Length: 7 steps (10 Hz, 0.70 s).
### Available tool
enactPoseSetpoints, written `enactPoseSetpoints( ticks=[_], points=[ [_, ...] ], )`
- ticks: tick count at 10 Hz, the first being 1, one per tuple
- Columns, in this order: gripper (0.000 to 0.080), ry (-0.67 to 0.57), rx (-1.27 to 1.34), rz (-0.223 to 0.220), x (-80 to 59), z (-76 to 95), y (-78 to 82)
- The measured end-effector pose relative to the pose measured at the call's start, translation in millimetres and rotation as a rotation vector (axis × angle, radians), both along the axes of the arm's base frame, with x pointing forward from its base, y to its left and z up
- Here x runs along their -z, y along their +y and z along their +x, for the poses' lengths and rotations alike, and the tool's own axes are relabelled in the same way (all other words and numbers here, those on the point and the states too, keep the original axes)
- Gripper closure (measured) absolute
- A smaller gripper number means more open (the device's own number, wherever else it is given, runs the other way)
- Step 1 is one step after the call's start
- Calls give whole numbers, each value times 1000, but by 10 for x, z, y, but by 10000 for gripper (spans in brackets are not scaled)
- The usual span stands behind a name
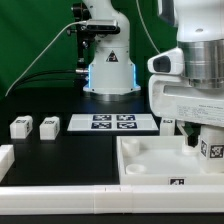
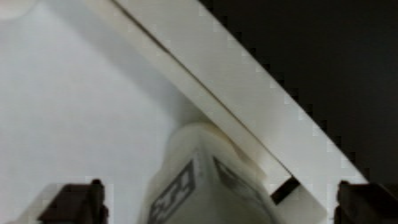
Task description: Assemble one leg
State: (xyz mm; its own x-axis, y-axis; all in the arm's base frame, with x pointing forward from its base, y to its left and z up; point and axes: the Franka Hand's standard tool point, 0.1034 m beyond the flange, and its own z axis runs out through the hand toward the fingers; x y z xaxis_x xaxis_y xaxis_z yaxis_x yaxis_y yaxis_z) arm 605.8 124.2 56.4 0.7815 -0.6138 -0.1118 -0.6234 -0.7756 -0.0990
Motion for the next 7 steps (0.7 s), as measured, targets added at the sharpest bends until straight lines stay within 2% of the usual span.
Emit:
enactPoseSetpoints(
  ticks=[2,4,6,7],
  points=[
    [150,-33,-250,-18,2,-2,-9],
    [150,-61,-524,-66,3,-1,-25],
    [150,-90,-770,-67,13,7,-89],
    [150,-94,-811,-65,13,9,-97]
  ],
)
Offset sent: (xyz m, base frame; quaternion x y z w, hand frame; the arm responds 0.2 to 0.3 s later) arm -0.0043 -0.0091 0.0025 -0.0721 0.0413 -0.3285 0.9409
